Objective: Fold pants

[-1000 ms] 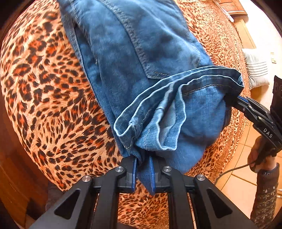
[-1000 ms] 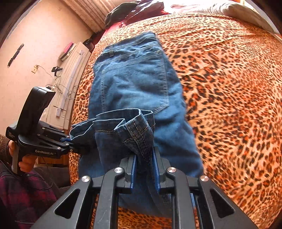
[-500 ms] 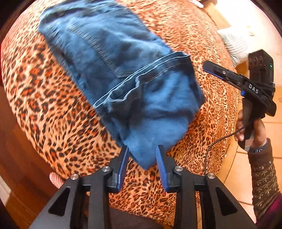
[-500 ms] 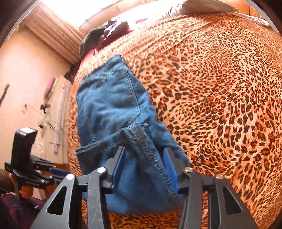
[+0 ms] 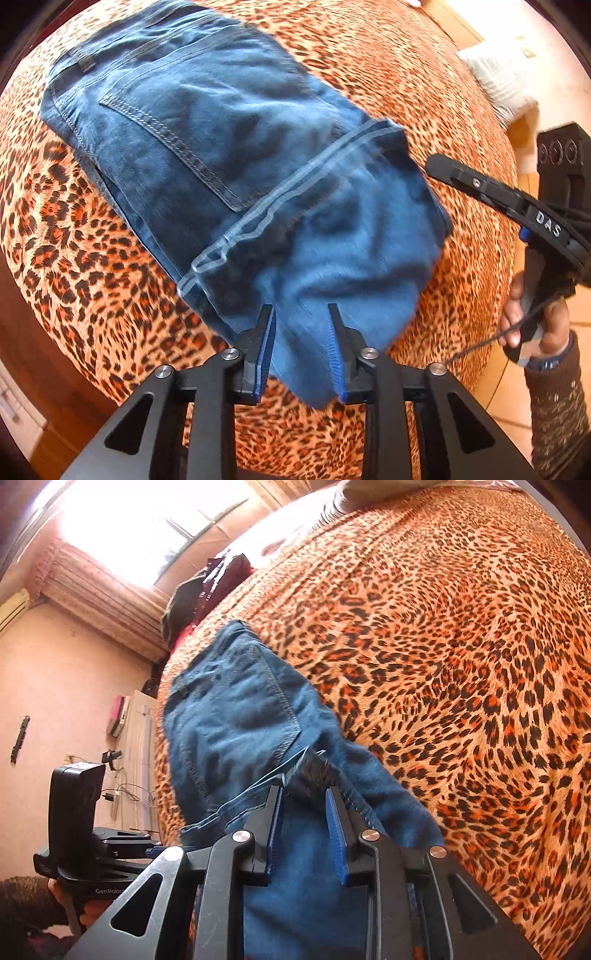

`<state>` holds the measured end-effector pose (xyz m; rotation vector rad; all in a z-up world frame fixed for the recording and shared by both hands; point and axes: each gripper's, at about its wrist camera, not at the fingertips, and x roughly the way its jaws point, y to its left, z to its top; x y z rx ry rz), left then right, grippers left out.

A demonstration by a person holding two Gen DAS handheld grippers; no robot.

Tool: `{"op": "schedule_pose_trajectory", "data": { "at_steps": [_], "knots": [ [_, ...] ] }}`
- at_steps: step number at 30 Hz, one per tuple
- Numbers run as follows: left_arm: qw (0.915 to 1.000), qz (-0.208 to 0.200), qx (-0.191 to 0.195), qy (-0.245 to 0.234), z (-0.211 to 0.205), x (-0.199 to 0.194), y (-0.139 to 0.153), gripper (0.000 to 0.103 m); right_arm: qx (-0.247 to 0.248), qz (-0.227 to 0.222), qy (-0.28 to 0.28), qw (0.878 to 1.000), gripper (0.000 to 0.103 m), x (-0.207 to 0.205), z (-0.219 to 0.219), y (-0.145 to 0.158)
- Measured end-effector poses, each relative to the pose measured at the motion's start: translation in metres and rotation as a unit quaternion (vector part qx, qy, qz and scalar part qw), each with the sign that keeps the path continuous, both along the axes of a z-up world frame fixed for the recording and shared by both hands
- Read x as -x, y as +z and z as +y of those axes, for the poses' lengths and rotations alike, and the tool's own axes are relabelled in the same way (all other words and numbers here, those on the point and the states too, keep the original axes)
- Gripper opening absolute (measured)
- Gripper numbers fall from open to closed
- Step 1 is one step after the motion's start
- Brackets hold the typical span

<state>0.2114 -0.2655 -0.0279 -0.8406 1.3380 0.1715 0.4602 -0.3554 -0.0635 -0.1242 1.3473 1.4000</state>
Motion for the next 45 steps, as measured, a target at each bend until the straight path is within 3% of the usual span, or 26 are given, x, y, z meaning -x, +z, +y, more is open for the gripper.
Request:
{"op": "schedule_pose_trajectory", "data": {
  "at_steps": [1,2,6,9,12,16,18,20,25,27,31,35,38,40,43,45],
  "knots": [
    [0.9997,-0.005,-0.004,-0.024,-0.014,0.003,0.002,0.046,0.000,0.001,-0.001,1.000,0.026,0.001,-0.011,0.001],
    [0.9987,-0.006,-0.009,-0.050,-0.030,0.003,0.001,0.049,0.006,0.005,-0.008,1.000,0.026,0.002,-0.021,-0.001],
    [0.9883,0.034,-0.031,-0.145,-0.085,-0.006,-0.036,0.048,0.055,0.023,-0.052,0.997,0.028,0.000,-0.052,-0.037],
    [0.9859,0.050,-0.035,-0.156,-0.087,-0.016,-0.054,0.048,0.085,0.036,-0.088,0.992,0.026,-0.002,-0.061,-0.064],
    [0.9855,0.051,-0.013,-0.162,-0.070,-0.013,-0.045,0.047,0.079,0.027,-0.109,0.991,0.030,0.001,-0.061,-0.051],
    [0.9889,0.026,-0.015,-0.146,-0.027,-0.006,-0.013,0.049,0.042,0.009,-0.126,0.991,0.033,0.011,-0.072,-0.015],
    [0.9918,0.017,-0.016,-0.125,-0.003,0.017,0.010,0.051,0.028,-0.007,-0.135,0.990,0.046,0.021,-0.078,0.003],
    [0.9947,0.015,-0.020,-0.100,0.023,0.026,0.018,0.059,0.013,-0.011,-0.142,0.990,0.046,0.033,-0.083,0.015],
    [0.9986,0.020,-0.013,-0.046,0.095,0.039,0.039,0.064,0.000,-0.042,-0.154,0.987,0.047,0.075,-0.081,0.035],
    [0.9992,0.017,-0.011,-0.034,0.125,0.038,0.052,0.069,-0.008,-0.051,-0.161,0.986,0.054,0.093,-0.076,0.042],
    [0.9994,0.008,-0.006,-0.034,0.190,0.013,0.071,0.078,-0.010,-0.079,-0.177,0.981,0.058,0.125,-0.064,0.051],
    [0.9963,0.010,-0.001,-0.086,0.240,-0.038,0.073,0.079,0.002,-0.103,-0.214,0.971,0.062,0.145,-0.038,0.052],
    [0.9869,0.010,0.003,-0.161,0.264,-0.082,0.061,0.079,-0.003,-0.060,-0.278,0.959,0.062,0.150,-0.014,0.045],
    [0.9739,0.007,0.001,-0.227,0.277,-0.109,0.051,0.079,-0.005,-0.022,-0.335,0.942,0.062,0.154,0.004,0.037],
    [0.9525,0.027,-0.001,-0.303,0.299,-0.135,0.036,0.079,0.021,0.046,-0.428,0.902,0.064,0.168,0.032,0.023],
    [0.9341,0.038,0.009,-0.355,0.315,-0.150,0.025,0.079,0.001,0.114,-0.474,0.873,0.065,0.183,0.053,0.014]
  ]
}}
